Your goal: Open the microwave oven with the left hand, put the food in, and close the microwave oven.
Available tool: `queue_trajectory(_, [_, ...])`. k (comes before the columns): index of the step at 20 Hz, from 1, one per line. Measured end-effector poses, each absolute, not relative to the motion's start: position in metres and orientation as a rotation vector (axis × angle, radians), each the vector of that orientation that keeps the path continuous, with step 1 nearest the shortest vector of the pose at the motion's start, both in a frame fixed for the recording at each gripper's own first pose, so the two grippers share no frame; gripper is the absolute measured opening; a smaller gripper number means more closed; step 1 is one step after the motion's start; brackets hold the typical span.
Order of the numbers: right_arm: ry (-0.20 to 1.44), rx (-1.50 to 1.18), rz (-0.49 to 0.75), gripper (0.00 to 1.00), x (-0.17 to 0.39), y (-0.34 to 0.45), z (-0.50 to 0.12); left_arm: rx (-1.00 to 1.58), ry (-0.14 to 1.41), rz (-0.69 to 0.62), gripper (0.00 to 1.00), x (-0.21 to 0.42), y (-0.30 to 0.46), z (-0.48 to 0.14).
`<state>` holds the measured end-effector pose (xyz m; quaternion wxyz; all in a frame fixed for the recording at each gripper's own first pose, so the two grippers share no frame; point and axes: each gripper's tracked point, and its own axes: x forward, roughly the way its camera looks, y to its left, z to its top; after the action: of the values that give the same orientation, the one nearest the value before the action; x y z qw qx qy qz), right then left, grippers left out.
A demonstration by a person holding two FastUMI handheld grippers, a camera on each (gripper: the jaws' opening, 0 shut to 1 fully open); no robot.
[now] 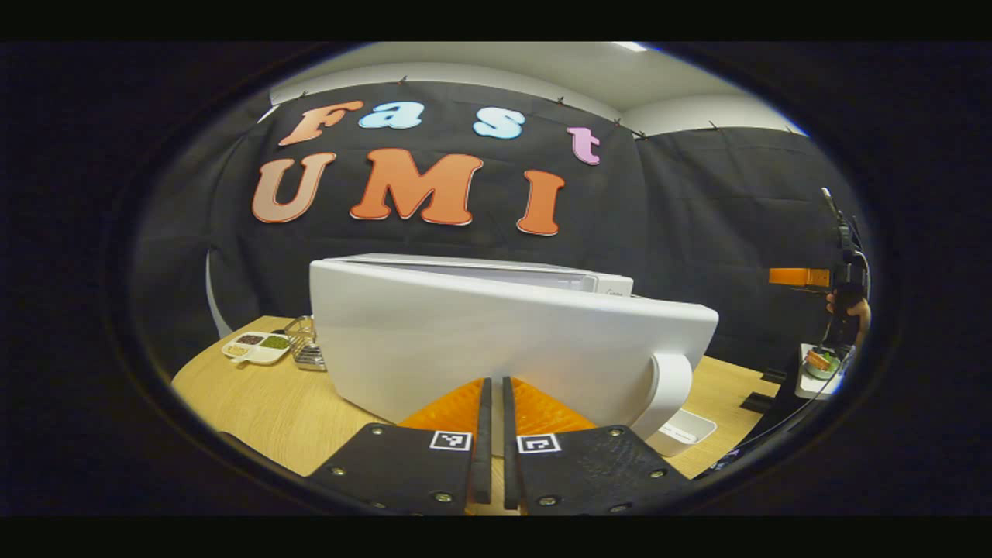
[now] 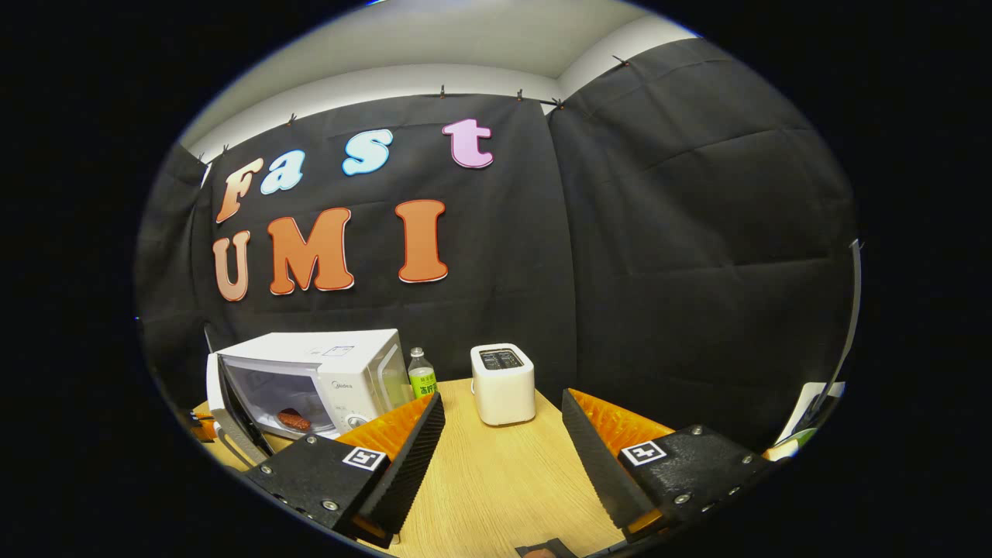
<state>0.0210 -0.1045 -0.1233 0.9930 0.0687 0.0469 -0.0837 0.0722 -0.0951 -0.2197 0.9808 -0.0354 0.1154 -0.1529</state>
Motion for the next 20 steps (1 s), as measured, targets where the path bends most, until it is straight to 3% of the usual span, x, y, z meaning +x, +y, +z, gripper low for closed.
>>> queue_trajectory(6, [0.103, 0.162, -0.182, 0.94, 0.018, -0.116, -0.133, -0.027, 0.190, -0.265, 0.07, 0.123, -0.117, -0.210])
queue_trajectory(12, [0.113, 0.161, -0.187, 0.94, 0.018, -0.118, -0.139, -0.002, 0.203, -0.132, 0.09, 0.171, -0.114, -0.224])
queue_trajectory(20, [0.122, 0.132, -0.184, 0.95, 0.023, -0.114, -0.144, 0.076, 0.169, -0.024, 0.05, 0.187, -0.104, -0.222])
